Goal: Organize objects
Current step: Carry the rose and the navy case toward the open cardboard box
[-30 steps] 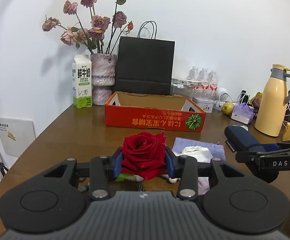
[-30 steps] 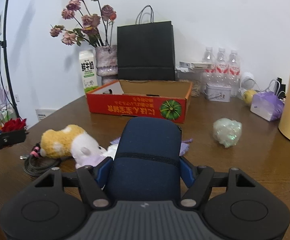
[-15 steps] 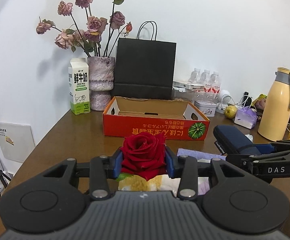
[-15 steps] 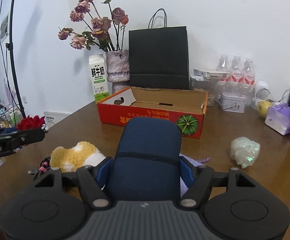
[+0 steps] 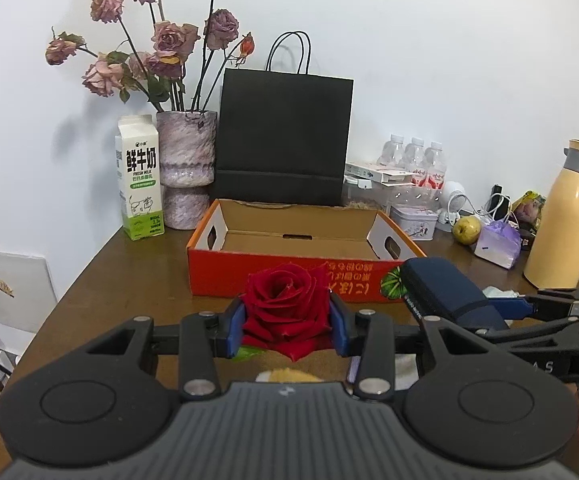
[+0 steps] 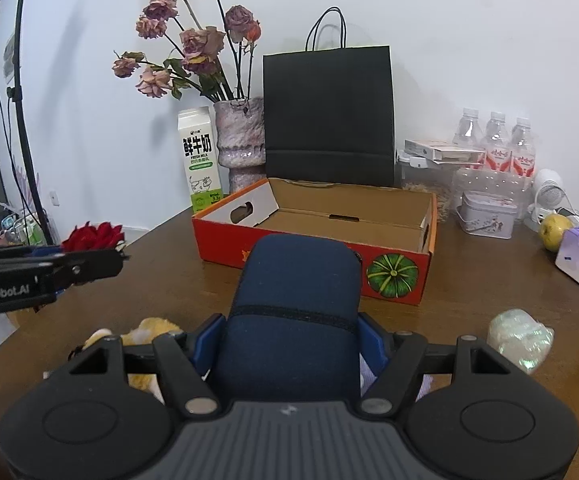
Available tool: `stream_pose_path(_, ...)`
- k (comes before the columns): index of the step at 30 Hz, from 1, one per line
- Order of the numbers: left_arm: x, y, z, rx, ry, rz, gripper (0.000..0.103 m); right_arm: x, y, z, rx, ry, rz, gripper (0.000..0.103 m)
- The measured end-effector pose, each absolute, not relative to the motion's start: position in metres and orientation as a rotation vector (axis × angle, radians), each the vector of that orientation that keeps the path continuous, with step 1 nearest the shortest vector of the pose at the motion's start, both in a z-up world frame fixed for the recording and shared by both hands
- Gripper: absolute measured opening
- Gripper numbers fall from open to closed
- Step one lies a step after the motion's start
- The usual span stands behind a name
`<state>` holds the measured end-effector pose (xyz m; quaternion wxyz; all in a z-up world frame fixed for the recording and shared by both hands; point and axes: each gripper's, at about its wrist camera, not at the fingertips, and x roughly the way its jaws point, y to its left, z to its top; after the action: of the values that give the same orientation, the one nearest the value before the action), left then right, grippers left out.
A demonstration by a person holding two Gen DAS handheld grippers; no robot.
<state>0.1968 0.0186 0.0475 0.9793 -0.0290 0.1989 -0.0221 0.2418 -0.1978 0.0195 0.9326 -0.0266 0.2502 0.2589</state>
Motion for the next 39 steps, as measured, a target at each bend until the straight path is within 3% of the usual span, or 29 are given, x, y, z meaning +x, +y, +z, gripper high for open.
stream_pose_path(39, 0.336, 0.007, 0.063, -0.065, 0.44, -0.004, 0.042, 0.367, -0.175, 0.032, 0.005, 0.449, 0.567, 0.069)
